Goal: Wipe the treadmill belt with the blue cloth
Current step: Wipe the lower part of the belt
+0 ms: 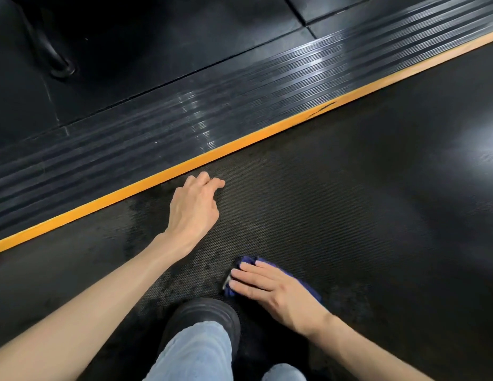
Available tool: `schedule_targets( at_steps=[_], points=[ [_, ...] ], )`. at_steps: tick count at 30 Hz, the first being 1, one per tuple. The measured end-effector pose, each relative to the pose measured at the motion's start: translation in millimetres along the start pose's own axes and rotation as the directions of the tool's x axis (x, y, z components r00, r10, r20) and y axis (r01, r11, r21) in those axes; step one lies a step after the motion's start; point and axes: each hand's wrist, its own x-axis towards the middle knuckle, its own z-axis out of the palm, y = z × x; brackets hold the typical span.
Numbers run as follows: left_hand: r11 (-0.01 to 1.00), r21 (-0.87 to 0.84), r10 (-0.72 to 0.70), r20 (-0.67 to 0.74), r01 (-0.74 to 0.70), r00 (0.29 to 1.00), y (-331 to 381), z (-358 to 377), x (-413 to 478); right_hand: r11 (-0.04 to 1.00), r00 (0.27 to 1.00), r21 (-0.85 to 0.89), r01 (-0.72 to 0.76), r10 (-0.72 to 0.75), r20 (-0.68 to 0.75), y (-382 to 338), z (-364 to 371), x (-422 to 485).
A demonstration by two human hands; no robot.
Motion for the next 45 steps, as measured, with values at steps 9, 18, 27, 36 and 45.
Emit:
schedule_targets(
  at_steps=[9,18,27,36,45],
  points=[
    [0.978,-0.046,0.206,0.041,-0.204,0.978,20,9,3,0.654,0.463,0.248,-0.714,0.708,-0.534,132,-94,39],
    [0.949,-0.241,0.212,0.018,-0.201,0.977,56,28,9,0.948,0.925,-0.074,-0.309,0.282,-0.254,27,-14,-11],
    [0.964,-0.015,0.265,0.105,-0.265,0.959,69,34,5,0.330,0.043,0.393,-0.858,0.809,-0.587,139,-92,-39],
    [0.965,0.035,0.258,0.037,-0.259,0.965,74,34,3,0.892,0.841,0.005,-0.452,0.428,-0.332,33,-15,-60],
    [0.966,0.074,0.246,0.056,-0.249,0.968,76,39,2,0.587,0.402,0.258,-0.767,0.754,-0.519,42,-22,-97]
  ],
)
